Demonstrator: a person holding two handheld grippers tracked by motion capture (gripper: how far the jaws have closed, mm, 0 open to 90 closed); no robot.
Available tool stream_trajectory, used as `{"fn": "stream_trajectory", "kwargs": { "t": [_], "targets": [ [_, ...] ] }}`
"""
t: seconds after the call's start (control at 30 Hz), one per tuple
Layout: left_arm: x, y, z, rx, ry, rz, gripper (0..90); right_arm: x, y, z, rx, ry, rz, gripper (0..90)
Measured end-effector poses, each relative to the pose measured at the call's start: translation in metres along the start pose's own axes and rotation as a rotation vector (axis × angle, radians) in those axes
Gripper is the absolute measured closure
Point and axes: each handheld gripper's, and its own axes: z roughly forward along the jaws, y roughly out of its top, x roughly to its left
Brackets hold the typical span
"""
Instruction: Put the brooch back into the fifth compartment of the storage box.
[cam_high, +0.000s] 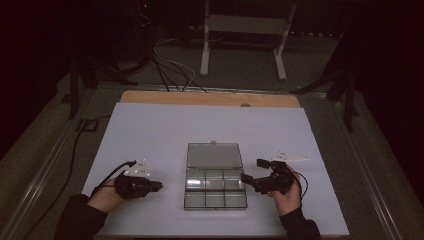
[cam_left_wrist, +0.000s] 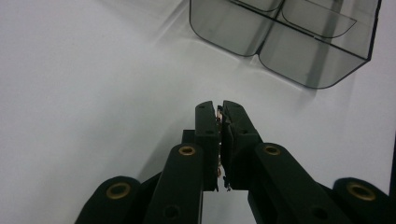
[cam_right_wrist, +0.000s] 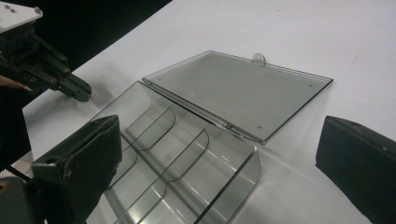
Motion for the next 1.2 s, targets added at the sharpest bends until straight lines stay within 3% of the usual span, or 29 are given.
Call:
{"fn": "stream_trajectory", "kwargs": {
  "t": [0.4, 0.83, 1.2],
  "targets": [
    [-0.005, 0.009, -0.002, -0.036, -0.022, -0.011, 87.2, 0.001, 0.000, 0.000, 0.003, -0.005, -0.006, 0.7],
    [-0.019, 0.030, -0.001, -0.056, -0.051, 0.048, 87.2, 0.001, 0.000, 0.001, 0.004, -0.006, -0.006, 0.7],
    [-0.027, 0.046, 0.004, -0.065, -0.075, 0.067, 87.2, 0.002, 0.000, 0.000, 0.000, -0.005, -0.012, 0.7]
  ]
}}
